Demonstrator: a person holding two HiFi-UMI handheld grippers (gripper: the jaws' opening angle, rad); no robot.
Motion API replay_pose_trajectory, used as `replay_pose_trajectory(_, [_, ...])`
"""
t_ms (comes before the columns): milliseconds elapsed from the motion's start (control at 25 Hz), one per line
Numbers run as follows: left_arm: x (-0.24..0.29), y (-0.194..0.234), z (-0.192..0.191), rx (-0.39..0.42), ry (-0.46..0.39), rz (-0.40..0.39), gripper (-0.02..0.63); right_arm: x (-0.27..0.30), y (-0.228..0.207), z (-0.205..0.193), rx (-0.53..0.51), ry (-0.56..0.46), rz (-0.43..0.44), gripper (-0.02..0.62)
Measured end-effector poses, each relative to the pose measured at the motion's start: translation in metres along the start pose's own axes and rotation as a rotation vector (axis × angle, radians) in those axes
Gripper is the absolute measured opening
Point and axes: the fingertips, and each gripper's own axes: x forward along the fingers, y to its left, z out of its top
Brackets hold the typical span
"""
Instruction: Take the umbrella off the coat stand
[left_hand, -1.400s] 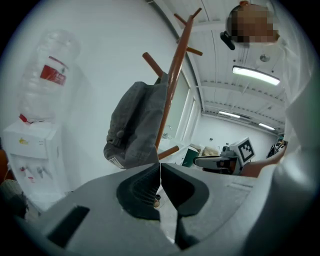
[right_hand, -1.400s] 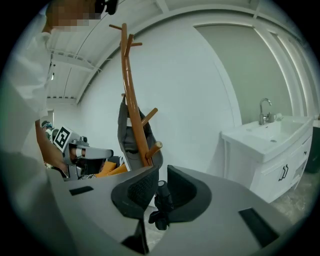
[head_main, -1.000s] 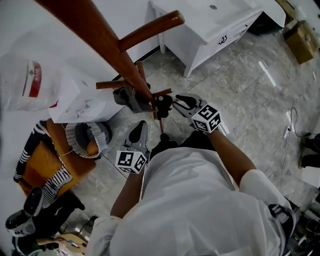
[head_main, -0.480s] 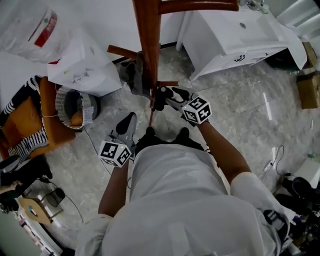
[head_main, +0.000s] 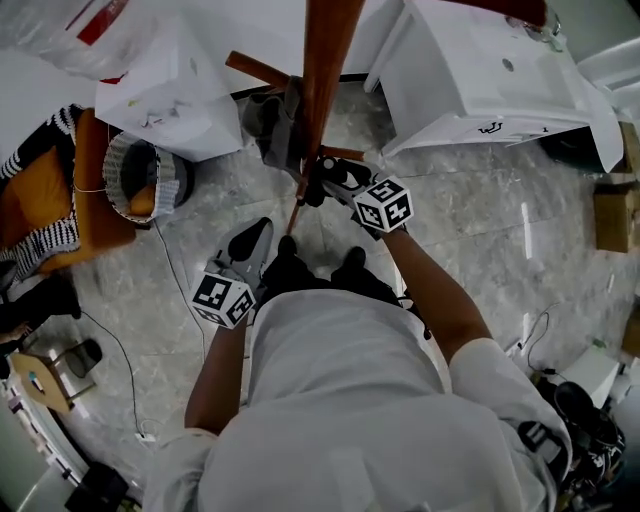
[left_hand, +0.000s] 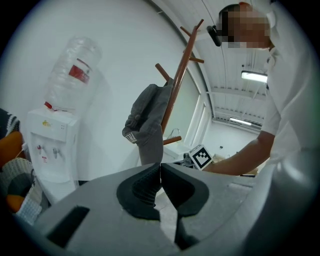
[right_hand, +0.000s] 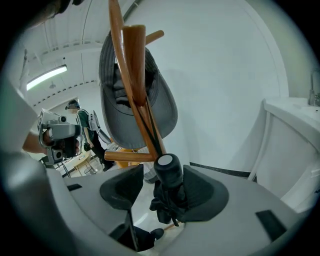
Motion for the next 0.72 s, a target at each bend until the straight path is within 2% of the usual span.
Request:
replay_pose_trajectory(360, [-0.016, 0.0, -0.022, -0.021, 0.028, 0.038, 0.017, 0.018, -0.006, -0.006, -0.031, 0.026, -0.007, 0.212])
replay_pose_trajectory(520, [-0.017, 0.0, -0.018, -0.029, 0.017, 0.045, 0.017, 0.017, -0.011, -0.004, -0.075, 0.019, -0.04, 0.207])
replay_pose_trajectory(720, [-0.017, 0.002, -0.01, -0.017, 0.001, 0.059, 0.017, 0.008, -0.005, 0.005, -0.102, -0.025, -0.037, 0.198])
